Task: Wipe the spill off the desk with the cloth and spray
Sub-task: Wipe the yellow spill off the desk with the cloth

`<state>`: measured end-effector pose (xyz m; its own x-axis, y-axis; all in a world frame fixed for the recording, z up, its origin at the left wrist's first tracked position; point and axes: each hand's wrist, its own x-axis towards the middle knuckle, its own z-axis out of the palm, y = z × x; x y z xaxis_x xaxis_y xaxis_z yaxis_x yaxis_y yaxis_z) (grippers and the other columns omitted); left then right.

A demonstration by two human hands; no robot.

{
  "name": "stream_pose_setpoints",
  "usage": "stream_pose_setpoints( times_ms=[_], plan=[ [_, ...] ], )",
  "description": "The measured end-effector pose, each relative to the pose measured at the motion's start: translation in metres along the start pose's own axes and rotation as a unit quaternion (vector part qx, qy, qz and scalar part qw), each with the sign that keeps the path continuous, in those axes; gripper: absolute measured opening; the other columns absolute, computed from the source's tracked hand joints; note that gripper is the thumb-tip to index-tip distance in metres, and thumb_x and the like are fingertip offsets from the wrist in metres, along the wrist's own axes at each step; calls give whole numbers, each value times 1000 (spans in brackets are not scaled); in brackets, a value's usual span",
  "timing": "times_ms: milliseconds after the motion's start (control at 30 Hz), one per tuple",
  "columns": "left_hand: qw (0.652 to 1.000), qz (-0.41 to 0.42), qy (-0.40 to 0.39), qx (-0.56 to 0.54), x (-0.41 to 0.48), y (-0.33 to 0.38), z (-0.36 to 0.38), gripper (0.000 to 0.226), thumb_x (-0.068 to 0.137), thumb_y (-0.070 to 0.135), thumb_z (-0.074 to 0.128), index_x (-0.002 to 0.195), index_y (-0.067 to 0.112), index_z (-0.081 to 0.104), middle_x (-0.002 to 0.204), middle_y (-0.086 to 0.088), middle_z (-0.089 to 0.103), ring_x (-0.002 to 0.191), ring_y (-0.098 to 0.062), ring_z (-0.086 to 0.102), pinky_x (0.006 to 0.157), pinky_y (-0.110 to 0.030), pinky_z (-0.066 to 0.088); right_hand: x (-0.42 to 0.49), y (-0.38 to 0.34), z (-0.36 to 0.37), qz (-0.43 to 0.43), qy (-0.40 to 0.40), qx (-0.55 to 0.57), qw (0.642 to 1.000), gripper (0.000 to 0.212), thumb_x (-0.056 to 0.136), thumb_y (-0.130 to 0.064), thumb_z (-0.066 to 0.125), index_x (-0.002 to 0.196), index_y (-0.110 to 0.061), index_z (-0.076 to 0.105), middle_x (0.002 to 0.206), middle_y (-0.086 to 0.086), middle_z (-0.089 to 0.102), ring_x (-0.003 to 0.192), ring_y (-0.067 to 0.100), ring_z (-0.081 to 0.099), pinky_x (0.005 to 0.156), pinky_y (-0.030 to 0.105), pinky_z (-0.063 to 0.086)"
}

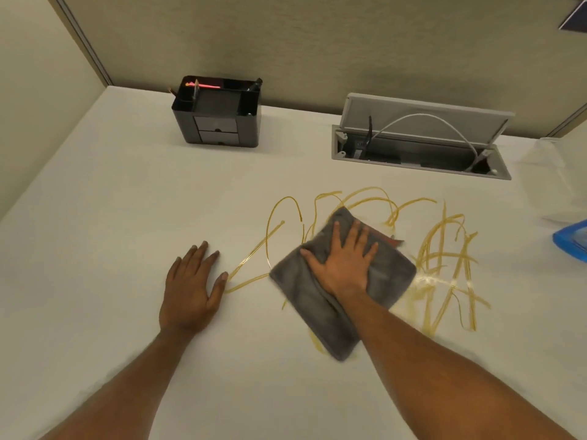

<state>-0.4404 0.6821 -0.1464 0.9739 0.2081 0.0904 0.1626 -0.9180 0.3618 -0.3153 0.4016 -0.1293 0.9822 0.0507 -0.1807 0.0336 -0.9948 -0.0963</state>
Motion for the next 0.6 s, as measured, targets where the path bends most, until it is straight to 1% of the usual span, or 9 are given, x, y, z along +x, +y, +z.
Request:
stream_pose_setpoints(
  times_ms=[100, 167, 233, 300, 367, 433, 500, 533, 600],
  plan=[
    [1000, -1, -8, -1, 0, -1, 0, 59, 97, 52, 30, 143, 20, 50, 159, -2, 35, 149, -21, 28, 121, -43, 20, -20, -18, 3, -114, -18, -26, 993, 99, 80, -90, 8, 158, -30, -3, 166, 15, -7, 152, 35, -9, 119, 63, -3],
    [1000, -3, -8, -4, 0, -1, 0, 60, 97, 52, 28, 144, 21, 49, 160, 0, 33, 149, -20, 26, 122, -43, 19, -44, 4, 3, -195, -19, -20, 980, 88, 86, -85, 16, 158, -35, 3, 167, 6, -8, 153, 25, -11, 121, 58, 0],
    [1000, -4, -8, -8, 1, 0, -1, 60, 97, 53, 28, 143, 21, 50, 160, 0, 34, 149, -20, 26, 122, -42, 19, -59, 42, 4, -220, -6, 9, 975, 81, 90, -81, 20, 157, -38, 11, 167, -3, -3, 154, 17, -9, 122, 54, 4],
    [1000, -4, -6, -7, 0, 0, -1, 60, 97, 52, 28, 143, 21, 51, 160, -1, 34, 149, -20, 27, 122, -42, 19, -57, 74, 1, -188, 5, 11, 982, 81, 89, -81, 16, 157, -38, 14, 167, -5, 2, 154, 14, -7, 123, 51, 3],
    [1000, -3, -4, -2, 0, 1, -2, 59, 97, 52, 29, 142, 21, 51, 159, -1, 35, 149, -20, 27, 122, -42, 19, -41, 84, -3, -127, 16, 2, 992, 84, 87, -83, 14, 157, -36, 13, 167, -1, 6, 154, 17, -2, 124, 50, 3],
    [1000, -5, -2, -1, 0, 3, -3, 59, 97, 52, 30, 142, 20, 51, 159, -1, 36, 148, -21, 29, 121, -42, 19, -20, 71, -5, -72, 25, -2, 997, 88, 87, -83, 15, 158, -33, 9, 167, 4, 6, 154, 22, 0, 123, 54, 3],
    [1000, -7, -2, 4, 0, 4, -3, 58, 97, 51, 31, 141, 20, 52, 158, -2, 37, 148, -21, 30, 121, -42, 20, 2, 42, -7, -24, 19, 6, 1000, 94, 84, -86, 12, 159, -29, 1, 167, 9, -1, 154, 28, -3, 121, 58, 0],
    [1000, -7, -2, 9, 0, 4, -3, 58, 97, 51, 31, 141, 20, 52, 158, -2, 37, 148, -22, 30, 121, -42, 20, 10, 25, -6, -19, 10, 5, 1000, 97, 83, -87, 9, 158, -28, -3, 167, 12, -4, 153, 31, -5, 120, 59, -1],
    [1000, -6, -6, 13, 1, 3, -3, 58, 97, 51, 30, 141, 20, 52, 158, -2, 37, 148, -22, 30, 121, -42, 20, 13, -3, -6, -56, -2, -9, 998, 98, 81, -88, 8, 158, -28, -4, 166, 14, -5, 153, 33, -7, 120, 61, -2]
  ],
)
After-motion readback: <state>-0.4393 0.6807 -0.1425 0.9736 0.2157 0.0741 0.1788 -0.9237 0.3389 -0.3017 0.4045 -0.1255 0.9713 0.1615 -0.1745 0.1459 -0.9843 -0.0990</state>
